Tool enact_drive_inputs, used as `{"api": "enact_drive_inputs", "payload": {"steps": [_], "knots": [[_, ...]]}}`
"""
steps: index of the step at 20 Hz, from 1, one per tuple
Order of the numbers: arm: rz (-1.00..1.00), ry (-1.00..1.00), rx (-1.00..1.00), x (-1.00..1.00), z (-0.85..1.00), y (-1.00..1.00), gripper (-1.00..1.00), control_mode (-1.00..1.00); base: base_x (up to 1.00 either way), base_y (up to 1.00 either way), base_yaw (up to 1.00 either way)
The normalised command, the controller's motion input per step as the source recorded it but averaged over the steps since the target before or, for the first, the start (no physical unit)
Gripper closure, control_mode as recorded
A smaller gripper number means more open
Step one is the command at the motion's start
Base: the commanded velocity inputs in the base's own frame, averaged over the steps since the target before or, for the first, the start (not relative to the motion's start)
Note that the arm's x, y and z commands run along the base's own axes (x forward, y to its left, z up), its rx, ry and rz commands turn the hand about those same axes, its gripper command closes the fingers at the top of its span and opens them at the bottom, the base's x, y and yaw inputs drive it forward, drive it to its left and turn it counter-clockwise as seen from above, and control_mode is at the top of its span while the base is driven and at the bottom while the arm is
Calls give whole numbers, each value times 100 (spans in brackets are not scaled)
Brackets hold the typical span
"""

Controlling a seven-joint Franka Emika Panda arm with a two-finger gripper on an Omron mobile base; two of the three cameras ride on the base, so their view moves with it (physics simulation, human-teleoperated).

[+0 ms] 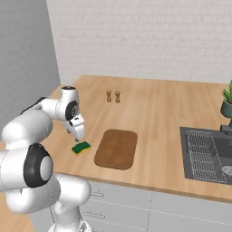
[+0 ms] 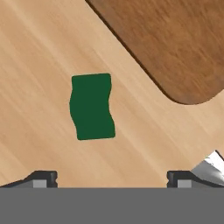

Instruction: Pick up the sponge from the counter and clean the cutting board by briefly scrubbing or pressing down on the cutting board. Once finished, release the sponge.

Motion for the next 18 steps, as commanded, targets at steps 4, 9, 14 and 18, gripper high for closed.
{"api": "enact_drive_inputs", "payload": {"steps": [4, 9, 14, 18], "knots": [[0, 0, 0, 15, -34, 0, -100, -100, 0, 0, 0], [0, 0, 0, 17, -29, 0, -100, -100, 0, 0, 0], [0, 0, 0, 21, -19, -1, -100, -100, 0, 0, 0], [0, 0, 0, 6, -16, 0, -100, -100, 0, 0, 0]]}}
